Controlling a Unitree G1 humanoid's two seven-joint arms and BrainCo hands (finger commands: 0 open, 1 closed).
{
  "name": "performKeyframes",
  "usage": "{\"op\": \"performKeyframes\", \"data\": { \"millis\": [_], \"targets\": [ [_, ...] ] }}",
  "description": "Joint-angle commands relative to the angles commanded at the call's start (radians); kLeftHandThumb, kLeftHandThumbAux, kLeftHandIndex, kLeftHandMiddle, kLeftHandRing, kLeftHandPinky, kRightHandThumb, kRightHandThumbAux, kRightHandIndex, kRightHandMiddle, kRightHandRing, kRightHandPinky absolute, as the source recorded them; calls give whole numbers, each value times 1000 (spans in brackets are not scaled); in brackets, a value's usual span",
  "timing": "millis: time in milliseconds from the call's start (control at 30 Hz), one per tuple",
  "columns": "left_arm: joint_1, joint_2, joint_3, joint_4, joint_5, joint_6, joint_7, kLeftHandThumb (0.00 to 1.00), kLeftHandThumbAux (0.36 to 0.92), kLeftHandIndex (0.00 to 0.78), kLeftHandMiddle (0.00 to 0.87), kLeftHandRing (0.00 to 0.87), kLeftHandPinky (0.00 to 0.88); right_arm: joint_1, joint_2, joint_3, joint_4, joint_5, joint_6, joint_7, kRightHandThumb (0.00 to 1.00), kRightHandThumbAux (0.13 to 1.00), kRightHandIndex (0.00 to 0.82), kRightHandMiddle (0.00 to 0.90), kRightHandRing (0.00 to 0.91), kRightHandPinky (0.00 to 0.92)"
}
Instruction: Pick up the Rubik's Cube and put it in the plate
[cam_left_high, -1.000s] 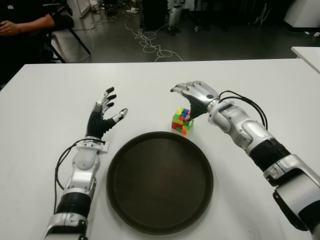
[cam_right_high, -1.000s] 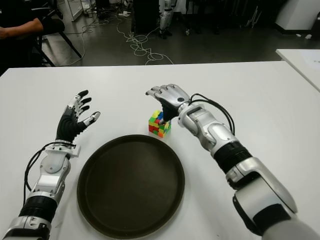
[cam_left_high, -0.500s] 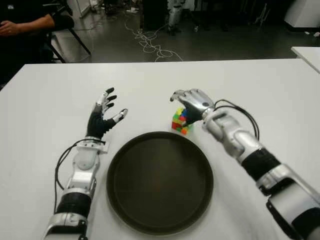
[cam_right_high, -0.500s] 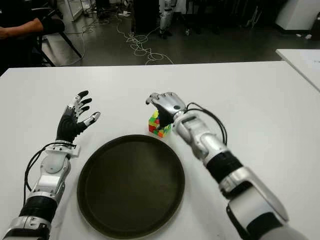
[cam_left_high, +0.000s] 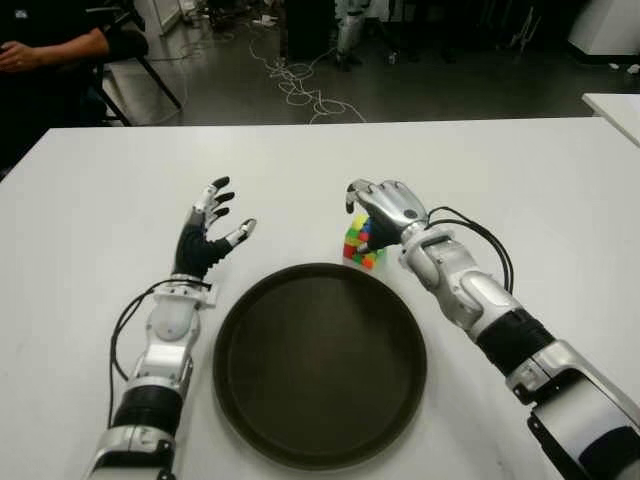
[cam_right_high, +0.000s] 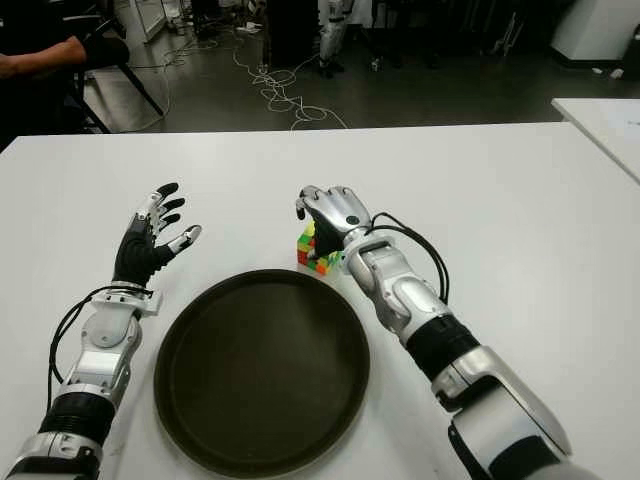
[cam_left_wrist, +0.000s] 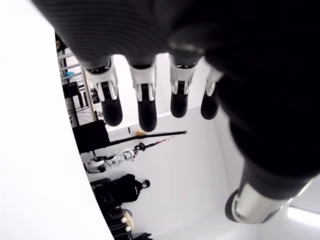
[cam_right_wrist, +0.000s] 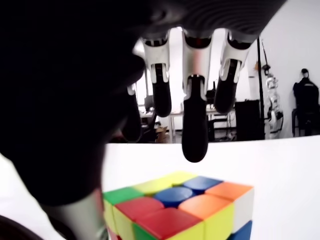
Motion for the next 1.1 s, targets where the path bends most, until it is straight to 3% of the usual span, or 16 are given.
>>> {"op": "performKeyframes", "data": {
  "millis": [200,500,1100],
  "targets": [
    [1,0,0,-1,-3,-4,-4,132,723,87,101,107,126,9,1,3,-36,-14,38,31,0,818,267,334,359,372],
    [-2,-2,0,3,1,2,3,140,703,89,104,111,129,21,-2,7,-72,-24,66,47,0,811,219,286,311,326],
    [-14,5,-4,34,9,-21,6,135,698,90,107,118,142,28,-11,15,-95,-36,72,53,0,838,204,290,316,321]
  ]
}}
